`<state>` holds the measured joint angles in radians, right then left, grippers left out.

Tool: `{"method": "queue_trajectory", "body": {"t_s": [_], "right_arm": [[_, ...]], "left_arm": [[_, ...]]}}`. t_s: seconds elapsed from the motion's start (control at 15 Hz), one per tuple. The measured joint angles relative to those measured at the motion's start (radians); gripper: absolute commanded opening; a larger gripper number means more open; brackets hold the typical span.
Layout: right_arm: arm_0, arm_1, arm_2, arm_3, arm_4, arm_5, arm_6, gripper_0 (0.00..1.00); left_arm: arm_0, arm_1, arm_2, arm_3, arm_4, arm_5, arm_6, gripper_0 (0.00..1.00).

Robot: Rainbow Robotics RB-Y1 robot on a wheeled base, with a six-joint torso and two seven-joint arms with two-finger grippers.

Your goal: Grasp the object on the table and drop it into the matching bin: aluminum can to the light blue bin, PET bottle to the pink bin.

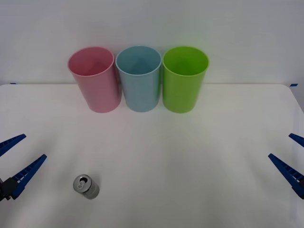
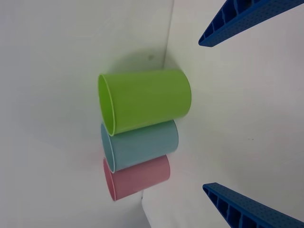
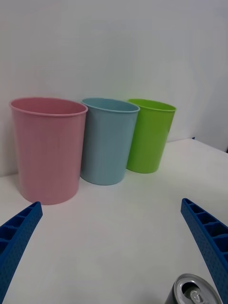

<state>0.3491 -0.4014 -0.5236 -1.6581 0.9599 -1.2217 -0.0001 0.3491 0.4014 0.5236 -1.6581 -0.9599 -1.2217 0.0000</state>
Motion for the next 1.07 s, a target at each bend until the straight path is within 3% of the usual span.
{"method": "queue_trajectory", "body": {"t_s": [0.53,1.07], "right_arm": [[0.0,0.0,0.0,0.0,0.0,0.0,0.0,1.0],[0.0,0.0,0.0,0.0,0.0,0.0,0.0,1.0]], "left_arm": [[0.027,-0.012,-0.053,-0.059,0.036,0.071,-0.002,1.0],[0.12,0.133,-0.042,-0.033,0.084,-0.009,-0.017,1.0]]}}
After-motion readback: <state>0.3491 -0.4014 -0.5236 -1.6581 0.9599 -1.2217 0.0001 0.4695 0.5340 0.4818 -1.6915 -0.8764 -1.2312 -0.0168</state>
